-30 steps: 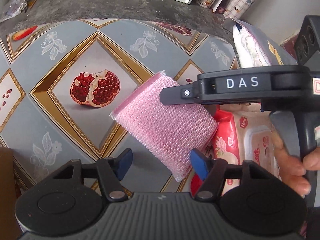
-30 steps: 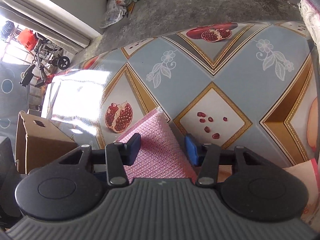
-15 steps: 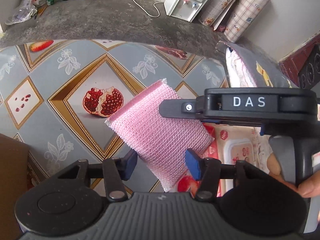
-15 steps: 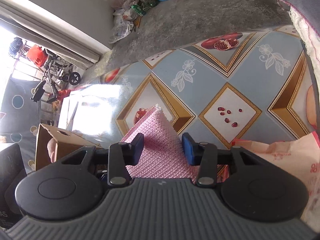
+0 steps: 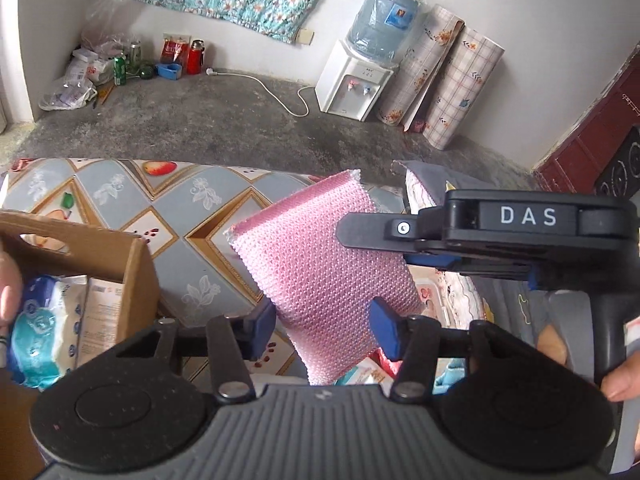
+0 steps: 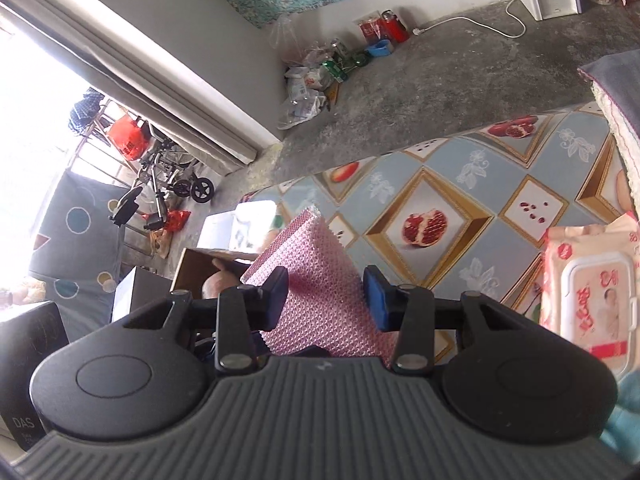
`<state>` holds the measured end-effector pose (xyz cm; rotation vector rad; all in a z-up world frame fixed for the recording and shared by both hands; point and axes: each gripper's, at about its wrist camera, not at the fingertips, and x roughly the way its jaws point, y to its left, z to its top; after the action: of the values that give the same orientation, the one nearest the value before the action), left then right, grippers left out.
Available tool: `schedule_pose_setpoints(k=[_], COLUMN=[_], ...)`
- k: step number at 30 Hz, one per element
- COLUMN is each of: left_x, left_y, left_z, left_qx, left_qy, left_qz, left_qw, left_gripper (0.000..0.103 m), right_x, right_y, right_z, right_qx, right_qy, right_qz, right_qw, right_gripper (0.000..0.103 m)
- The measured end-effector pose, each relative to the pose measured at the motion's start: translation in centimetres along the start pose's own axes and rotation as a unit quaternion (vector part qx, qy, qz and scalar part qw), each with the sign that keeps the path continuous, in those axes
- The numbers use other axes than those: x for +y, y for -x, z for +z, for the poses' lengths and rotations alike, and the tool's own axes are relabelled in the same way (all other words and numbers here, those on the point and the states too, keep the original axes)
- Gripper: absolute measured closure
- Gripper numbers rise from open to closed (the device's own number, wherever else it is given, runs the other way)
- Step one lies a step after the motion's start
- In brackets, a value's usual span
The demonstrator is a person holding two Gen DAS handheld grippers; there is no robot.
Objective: Organize soft objects
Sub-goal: 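Carry the pink sponge cloth with the left tool into the box and release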
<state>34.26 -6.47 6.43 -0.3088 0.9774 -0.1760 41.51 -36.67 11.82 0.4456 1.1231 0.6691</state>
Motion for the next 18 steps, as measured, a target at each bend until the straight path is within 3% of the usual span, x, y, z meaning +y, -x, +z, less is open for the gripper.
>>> schedule_pose_setpoints(k=[5, 10, 18], left_x=[3.6, 9.3, 18.3], left_y=[5.6, 9.7, 10.2], left_z=[-3.1, -6.5, -11.5], left_qx=[-0.009, 0.001, 0.071], left_qy=[-0.004, 0.003, 0.015], left_qz=[0.017, 0.042, 0.045], left_qw=[0.9998, 0.9991, 0.9964], left_gripper=[0.05, 0.051, 0.051], right_x=[6.0, 10.9, 15.9], right_y=[-0.7, -4.4, -11.6], right_z=[-4.3, -9.5, -18.2], right_qx=[0.012, 0.041, 0.085], right_qy=[0.001, -0.011, -0.011], right_qz=[0.024, 0.052, 0.036], right_qw=[1.0, 0.998, 0.996], right_gripper=[0.062, 0.062, 0.061])
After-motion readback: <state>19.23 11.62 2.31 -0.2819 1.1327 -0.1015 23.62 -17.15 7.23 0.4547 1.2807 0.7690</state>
